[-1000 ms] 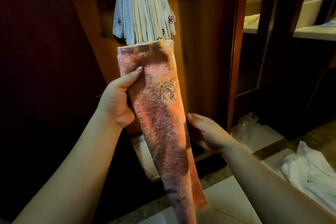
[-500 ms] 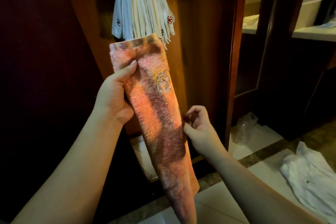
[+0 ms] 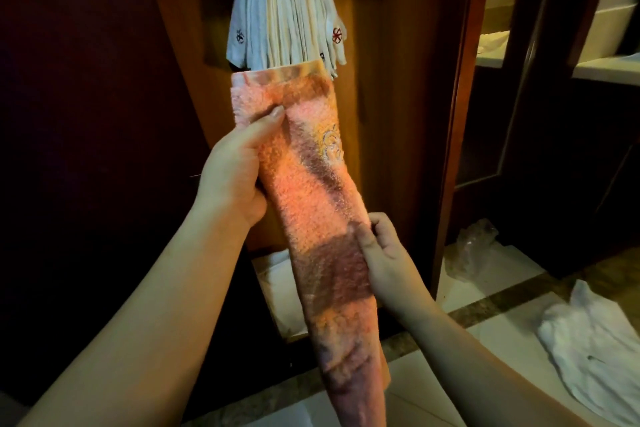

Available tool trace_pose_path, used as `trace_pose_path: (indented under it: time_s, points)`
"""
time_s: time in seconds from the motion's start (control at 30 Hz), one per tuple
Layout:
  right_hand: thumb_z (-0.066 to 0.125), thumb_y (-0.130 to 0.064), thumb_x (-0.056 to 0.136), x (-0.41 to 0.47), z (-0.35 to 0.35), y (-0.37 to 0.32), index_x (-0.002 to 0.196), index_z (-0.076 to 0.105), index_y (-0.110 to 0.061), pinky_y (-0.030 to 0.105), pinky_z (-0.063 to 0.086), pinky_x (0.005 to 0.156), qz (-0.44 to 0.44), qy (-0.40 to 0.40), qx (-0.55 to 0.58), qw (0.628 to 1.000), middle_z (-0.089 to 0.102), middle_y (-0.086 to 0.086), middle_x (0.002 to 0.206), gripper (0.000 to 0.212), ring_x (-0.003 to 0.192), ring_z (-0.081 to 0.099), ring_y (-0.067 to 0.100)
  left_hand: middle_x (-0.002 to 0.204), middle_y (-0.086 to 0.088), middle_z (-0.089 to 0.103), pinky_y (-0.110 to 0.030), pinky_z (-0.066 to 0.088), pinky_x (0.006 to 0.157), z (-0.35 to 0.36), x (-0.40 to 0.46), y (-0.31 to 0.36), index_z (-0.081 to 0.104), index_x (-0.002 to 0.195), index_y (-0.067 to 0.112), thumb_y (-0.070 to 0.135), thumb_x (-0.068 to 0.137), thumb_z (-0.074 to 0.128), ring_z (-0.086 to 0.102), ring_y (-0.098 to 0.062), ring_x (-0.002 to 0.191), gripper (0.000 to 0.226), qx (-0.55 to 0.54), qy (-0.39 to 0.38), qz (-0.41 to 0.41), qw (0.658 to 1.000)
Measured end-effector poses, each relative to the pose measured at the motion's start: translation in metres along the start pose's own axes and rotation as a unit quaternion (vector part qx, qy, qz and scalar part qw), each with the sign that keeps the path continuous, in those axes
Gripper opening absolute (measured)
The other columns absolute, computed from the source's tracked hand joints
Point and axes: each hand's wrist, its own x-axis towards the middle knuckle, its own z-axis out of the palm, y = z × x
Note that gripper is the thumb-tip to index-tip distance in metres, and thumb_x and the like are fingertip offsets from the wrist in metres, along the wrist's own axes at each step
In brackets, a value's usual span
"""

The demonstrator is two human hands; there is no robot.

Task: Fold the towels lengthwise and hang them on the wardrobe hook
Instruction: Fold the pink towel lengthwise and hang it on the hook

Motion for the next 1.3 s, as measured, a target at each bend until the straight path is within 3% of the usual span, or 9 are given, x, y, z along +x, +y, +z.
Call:
trace_pose_path:
  time_s: [0.23,0.33,0.4,0.5,0.67,0.8,0.9,1.0,1.3]
  points:
    - [0.044,-0.061,0.085,0.007,0.001,-0.003,0.104,0.051,-0.031,0.016,0.040,0.062,0.011,0.086,-0.003,0.996,0.059,-0.003,0.087,0.035,0.067,0.052,0.002,0.103,-0.008,0.076,-0.042,0.057,0.081,-0.003,0.005,-0.003,0.068,0.113,0.013,0.026,0.095,0.064,0.074,-0.024,0.095,0.022,-0.012,0.033,-0.044,0.998]
    - [0.040,-0.093,0.065,0.021,-0.014,0.004,0.107,0.064,-0.021,0.031,0.048,0.085,0.070,-0.053,-0.103,0.991,0.069,-0.002,0.102,0.087,0.094,0.064,0.007,0.092,-0.006,0.078,-0.036,0.059,0.063,-0.007,0.013,-0.006,0.069,0.111,0.014,0.025,0.093,0.068,0.075,-0.021,0.082,0.022,-0.041,0.086,-0.082,0.992]
    - [0.062,-0.096,0.042,0.027,-0.023,0.014,0.103,0.069,-0.016,0.034,0.054,0.089,0.149,-0.173,-0.043,0.973,0.074,0.001,0.104,0.101,0.099,0.069,0.017,0.086,-0.006,0.078,-0.034,0.058,0.057,-0.010,0.019,-0.012,0.069,0.106,0.013,0.024,0.092,0.069,0.075,-0.022,0.075,0.018,-0.048,0.124,-0.117,0.984]
    - [0.092,-0.065,0.038,0.030,-0.030,0.028,0.106,0.070,-0.013,0.027,0.056,0.085,0.237,-0.296,0.042,0.924,0.076,0.002,0.103,0.088,0.099,0.071,0.018,0.095,-0.009,0.074,-0.036,0.056,0.059,-0.016,0.028,-0.022,0.067,0.108,0.011,0.022,0.091,0.070,0.072,-0.024,0.084,0.021,-0.042,0.165,-0.166,0.971]
    - [0.084,-0.029,0.067,0.021,-0.031,0.041,0.112,0.067,-0.006,0.026,0.055,0.085,0.278,-0.316,0.073,0.904,0.075,0.006,0.107,0.053,0.101,0.071,0.018,0.093,-0.011,0.069,-0.042,0.055,0.062,-0.025,0.039,-0.028,0.062,0.109,0.008,0.017,0.093,0.068,0.068,-0.026,0.084,0.019,-0.049,0.191,-0.195,0.961]
    - [0.094,-0.044,0.056,0.016,-0.029,0.046,0.108,0.070,-0.008,0.030,0.053,0.091,0.270,-0.318,0.113,0.902,0.074,0.008,0.109,0.067,0.105,0.070,0.021,0.094,-0.012,0.069,-0.042,0.059,0.067,-0.031,0.048,-0.035,0.061,0.115,0.009,0.016,0.094,0.067,0.069,-0.026,0.084,0.023,-0.052,0.190,-0.204,0.959]
    - [0.084,-0.022,0.069,0.013,-0.029,0.049,0.104,0.069,-0.011,0.025,0.053,0.086,0.266,-0.332,0.085,0.901,0.076,-0.001,0.101,0.040,0.098,0.071,0.013,0.097,-0.012,0.069,-0.043,0.059,0.071,-0.034,0.057,-0.038,0.060,0.121,0.009,0.018,0.093,0.068,0.069,-0.026,0.087,0.031,-0.041,0.193,-0.207,0.958]
    - [0.083,-0.027,0.063,0.010,-0.032,0.050,0.106,0.067,-0.015,0.030,0.051,0.095,0.270,-0.365,0.026,0.890,0.076,-0.005,0.101,0.047,0.102,0.069,0.012,0.096,-0.011,0.069,-0.041,0.058,0.070,-0.039,0.068,-0.040,0.063,0.119,0.009,0.020,0.092,0.070,0.068,-0.025,0.086,0.030,-0.029,0.208,-0.208,0.955]
    - [0.075,-0.018,0.067,0.010,-0.042,0.052,0.100,0.073,-0.008,0.039,0.047,0.107,0.323,-0.358,0.034,0.876,0.075,0.010,0.105,0.034,0.103,0.069,0.023,0.084,-0.009,0.063,-0.038,0.055,0.083,-0.047,0.085,-0.056,0.055,0.080,0.007,0.022,0.094,0.067,0.062,-0.021,0.076,0.024,0.001,0.241,-0.238,0.941]
